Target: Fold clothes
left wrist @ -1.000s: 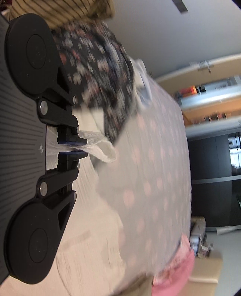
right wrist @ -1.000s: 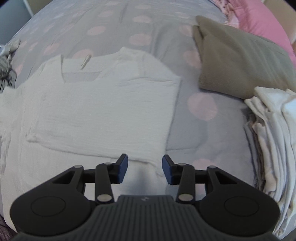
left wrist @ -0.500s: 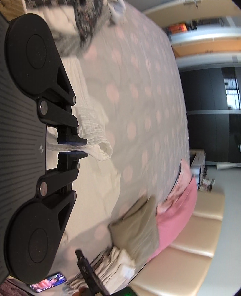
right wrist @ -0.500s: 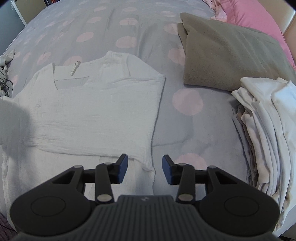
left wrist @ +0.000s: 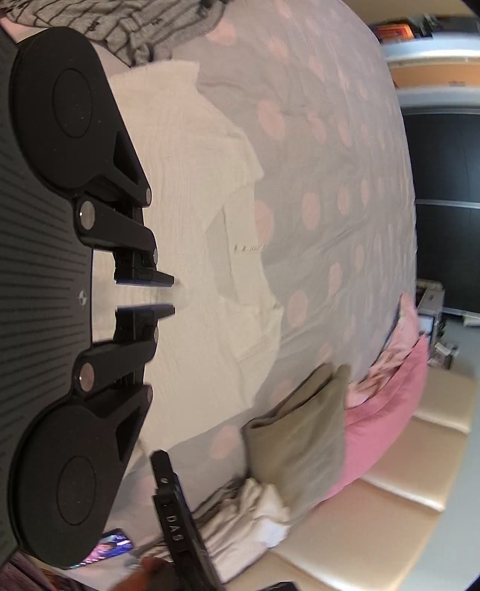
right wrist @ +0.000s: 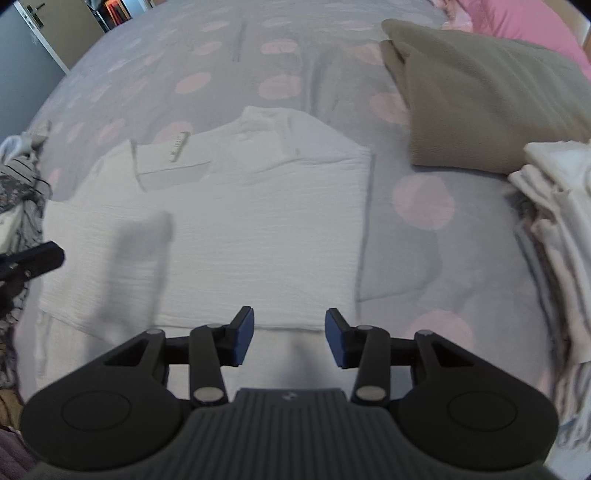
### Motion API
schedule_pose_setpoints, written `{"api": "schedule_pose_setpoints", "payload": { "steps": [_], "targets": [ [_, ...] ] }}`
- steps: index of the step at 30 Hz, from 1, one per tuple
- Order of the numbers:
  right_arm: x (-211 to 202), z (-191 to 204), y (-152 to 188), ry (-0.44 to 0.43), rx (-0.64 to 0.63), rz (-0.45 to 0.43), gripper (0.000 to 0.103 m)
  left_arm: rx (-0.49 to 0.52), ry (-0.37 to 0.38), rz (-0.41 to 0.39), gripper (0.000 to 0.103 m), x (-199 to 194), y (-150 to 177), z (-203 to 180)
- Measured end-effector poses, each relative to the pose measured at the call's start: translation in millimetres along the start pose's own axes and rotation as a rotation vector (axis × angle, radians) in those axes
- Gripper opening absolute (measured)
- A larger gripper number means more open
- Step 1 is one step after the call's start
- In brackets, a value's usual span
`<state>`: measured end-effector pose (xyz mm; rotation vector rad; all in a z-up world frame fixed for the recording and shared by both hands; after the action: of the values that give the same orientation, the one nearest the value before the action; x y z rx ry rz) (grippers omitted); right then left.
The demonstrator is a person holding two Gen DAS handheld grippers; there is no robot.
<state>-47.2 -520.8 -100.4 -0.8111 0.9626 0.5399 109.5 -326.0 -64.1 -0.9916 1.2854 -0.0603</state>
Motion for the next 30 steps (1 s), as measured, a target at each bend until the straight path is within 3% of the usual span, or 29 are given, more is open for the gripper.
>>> {"api": "schedule_pose_setpoints", "payload": {
  "steps": [2, 5, 9, 12, 18, 25, 26, 28, 29, 30],
  "targets": [
    [1, 8, -5, -0.021, -0.013, -0.053, 0.050, -0.027, -0.017, -0.026, 0.038, -6, -1, 13],
    [4, 20, -14, -0.032, -0.040, -0.131, 0.055, -0.064, -0.086, -0.040, 0.038, -9, 0, 39],
    [19, 40, -21, -0.130, -0.037, -0.089, 0.056, -0.117, -0.224, 0.043, 0.038, 0, 13, 91],
    [29, 59, -31, -0.150, -0.047, -0.093, 0.056, -0.116, -0.362, 0.081, 0.037, 9, 25, 129],
    [56, 101, -50, -0.182, -0.090, -0.091, 0.055, -0.159, -0.413, 0.150, 0.037, 12, 50, 174],
    [97, 129, -58, -0.182, -0.107, -0.053, 0.055, -0.110, -0.436, 0.190, 0.037, 8, 64, 187],
    [101, 131, -58, -0.168, -0.116, -0.048, 0.052, -0.097, -0.432, 0.196, 0.037, 8, 65, 187],
    [106, 131, -57, -0.124, -0.146, -0.042, 0.036, -0.074, -0.409, 0.207, 0.037, 9, 69, 186],
    [105, 129, -57, -0.110, -0.161, -0.045, 0.019, -0.061, -0.396, 0.216, 0.037, 9, 71, 185],
    [104, 128, -57, -0.095, -0.175, -0.049, 0.016, -0.041, -0.373, 0.228, 0.037, 10, 74, 182]
  ]
}}
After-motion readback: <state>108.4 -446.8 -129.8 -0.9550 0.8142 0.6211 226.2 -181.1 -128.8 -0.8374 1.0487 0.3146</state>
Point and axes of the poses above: each gripper's, at about its wrist camera, not at the fingertips, and x roughly the way its jaws point, z to its left, y to its underside, the point moved 8 cm from there along x, roughly the way its jaws point, and after that the axes turned 7 degrees about -y, right-handed, at the moved point
